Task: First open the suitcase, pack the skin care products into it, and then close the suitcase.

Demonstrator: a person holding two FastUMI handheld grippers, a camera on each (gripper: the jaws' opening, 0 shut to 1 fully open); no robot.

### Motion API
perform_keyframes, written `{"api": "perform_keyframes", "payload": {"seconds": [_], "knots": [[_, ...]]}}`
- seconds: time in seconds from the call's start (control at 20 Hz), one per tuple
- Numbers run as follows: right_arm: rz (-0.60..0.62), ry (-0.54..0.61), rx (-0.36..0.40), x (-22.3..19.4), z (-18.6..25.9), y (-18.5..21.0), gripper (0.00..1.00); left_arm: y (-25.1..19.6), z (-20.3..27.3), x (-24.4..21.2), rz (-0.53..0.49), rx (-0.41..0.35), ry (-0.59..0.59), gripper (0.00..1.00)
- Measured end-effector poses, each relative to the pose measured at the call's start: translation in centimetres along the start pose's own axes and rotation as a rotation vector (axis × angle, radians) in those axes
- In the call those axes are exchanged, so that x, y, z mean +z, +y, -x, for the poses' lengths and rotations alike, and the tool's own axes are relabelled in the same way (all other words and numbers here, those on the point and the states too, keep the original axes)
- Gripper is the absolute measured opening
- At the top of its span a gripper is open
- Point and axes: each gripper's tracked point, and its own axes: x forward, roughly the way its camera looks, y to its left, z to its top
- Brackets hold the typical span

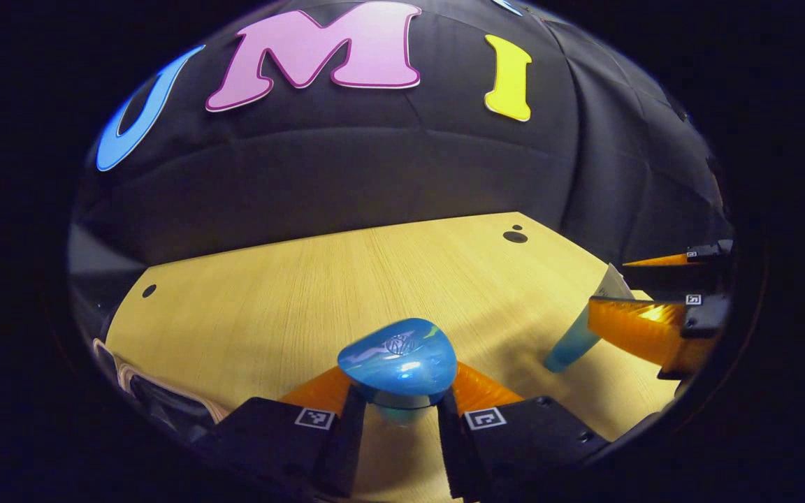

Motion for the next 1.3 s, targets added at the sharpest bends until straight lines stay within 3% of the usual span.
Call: {"api": "perform_keyframes", "payload": {"seconds": [0.25,0.35,0.4,0.5,0.6,0.65,0.8,1.05,1.15,1.3], "knots": [[-0.024,0.089,0.01,-2.9,-3.6,0.2,0.97,0.1,-0.3,-0.2,-0.001,0.01,0.013,0.55],[-0.079,0.167,0.049,-5.0,-5.2,1.0,0.97,0.1,-0.2,-0.4,-0.002,0.011,0.023,0.54],[-0.113,0.216,0.055,-6.3,-5.1,1.2,0.77,0.2,-0.2,-0.5,0.001,0.01,0.031,0.53],[-0.165,0.188,0.047,-5.8,-5.1,1.3,0.36,0.0,-0.1,-0.4,0.009,0.006,0.04,0.53],[-0.143,0.2,0.052,-5.7,-4.8,1.2,0.31,0.2,-0.1,-0.5,0.025,0.003,0.056,0.52],[-0.116,0.197,0.056,-5.5,-4.5,1.2,0.37,0.3,0.0,-0.3,0.03,0.0,0.063,0.52],[-0.063,0.149,0.08,-4.1,-2.9,1.5,0.37,0.5,2.3,0.5,0.095,-0.033,0.077,0.52],[-0.087,0.061,0.139,0.4,6.0,4.9,0.37,4.2,12.9,4.2,0.162,-0.138,0.103,0.49],[-0.095,0.046,0.16,1.0,9.0,6.6,0.37,6.8,16.7,3.1,0.168,-0.176,0.18,0.49],[-0.089,0.01,0.174,2.1,12.5,8.6,0.37,12.4,21.1,-1.1,0.165,-0.15,0.364,0.49]]}}
